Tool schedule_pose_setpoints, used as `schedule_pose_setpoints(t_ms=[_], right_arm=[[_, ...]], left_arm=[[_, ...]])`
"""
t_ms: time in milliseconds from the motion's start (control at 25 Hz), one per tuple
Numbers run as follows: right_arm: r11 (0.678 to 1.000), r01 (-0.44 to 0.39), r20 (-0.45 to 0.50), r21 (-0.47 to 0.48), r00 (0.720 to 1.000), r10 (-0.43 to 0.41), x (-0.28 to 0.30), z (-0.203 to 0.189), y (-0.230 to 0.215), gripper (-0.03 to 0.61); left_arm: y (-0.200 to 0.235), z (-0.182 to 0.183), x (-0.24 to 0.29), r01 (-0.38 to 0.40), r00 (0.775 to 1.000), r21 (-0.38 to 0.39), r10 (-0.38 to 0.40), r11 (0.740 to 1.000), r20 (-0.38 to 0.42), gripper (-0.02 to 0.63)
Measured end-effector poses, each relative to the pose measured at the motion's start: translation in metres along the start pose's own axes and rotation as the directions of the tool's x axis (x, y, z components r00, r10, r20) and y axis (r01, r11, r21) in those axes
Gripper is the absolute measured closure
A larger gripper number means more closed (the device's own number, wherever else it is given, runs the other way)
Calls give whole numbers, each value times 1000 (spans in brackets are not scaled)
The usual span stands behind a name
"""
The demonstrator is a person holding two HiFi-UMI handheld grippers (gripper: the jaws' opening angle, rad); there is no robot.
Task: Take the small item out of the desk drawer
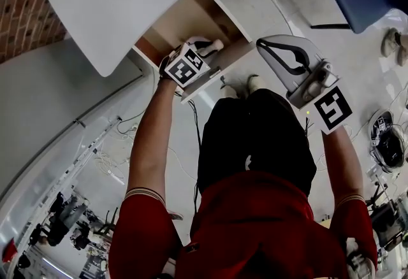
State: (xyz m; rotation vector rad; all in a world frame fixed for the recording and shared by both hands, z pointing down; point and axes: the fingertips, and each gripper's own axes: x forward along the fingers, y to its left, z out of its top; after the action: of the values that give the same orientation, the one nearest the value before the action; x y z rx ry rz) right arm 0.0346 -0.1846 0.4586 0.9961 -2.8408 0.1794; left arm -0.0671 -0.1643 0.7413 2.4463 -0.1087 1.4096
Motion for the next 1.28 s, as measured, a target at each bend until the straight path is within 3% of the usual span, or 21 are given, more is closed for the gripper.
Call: schedule_pose_setpoints(t_ms=[240, 360, 480, 640, 840, 1040, 1280], right_arm=[[1000, 5, 18, 12, 1000, -5, -2, 29, 6, 567], [1000, 11, 29, 17, 1000, -11, -6, 46, 10, 568], [1000, 12, 40, 22, 999, -12, -10, 61, 15, 568], [1000, -4, 50, 15, 999, 3, -14, 80, 25, 568], [1000, -7, 71, 15, 997, 6, -26, 105, 35, 568], [999, 1, 113, 39, 994, -5, -37, 134, 40, 568], [999, -4, 150, 45, 989, -2, -49, 160, 54, 568]], left_arm=[[-2, 45, -57, -115, 984, 4, 113, 993, 138, 495], [-10, 68, -91, -173, 963, 1, 169, 985, 211, 495], [-20, 91, -125, -222, 927, -33, 221, 974, 303, 495], [-36, 125, -176, -282, 852, -89, 292, 955, 435, 495], [-61, 163, -238, -335, 733, -170, 370, 927, 570, 495], [-86, 191, -297, -400, 607, -208, 428, 893, 669, 495], [-119, 209, -352, -414, 483, -295, 483, 861, 731, 495]])
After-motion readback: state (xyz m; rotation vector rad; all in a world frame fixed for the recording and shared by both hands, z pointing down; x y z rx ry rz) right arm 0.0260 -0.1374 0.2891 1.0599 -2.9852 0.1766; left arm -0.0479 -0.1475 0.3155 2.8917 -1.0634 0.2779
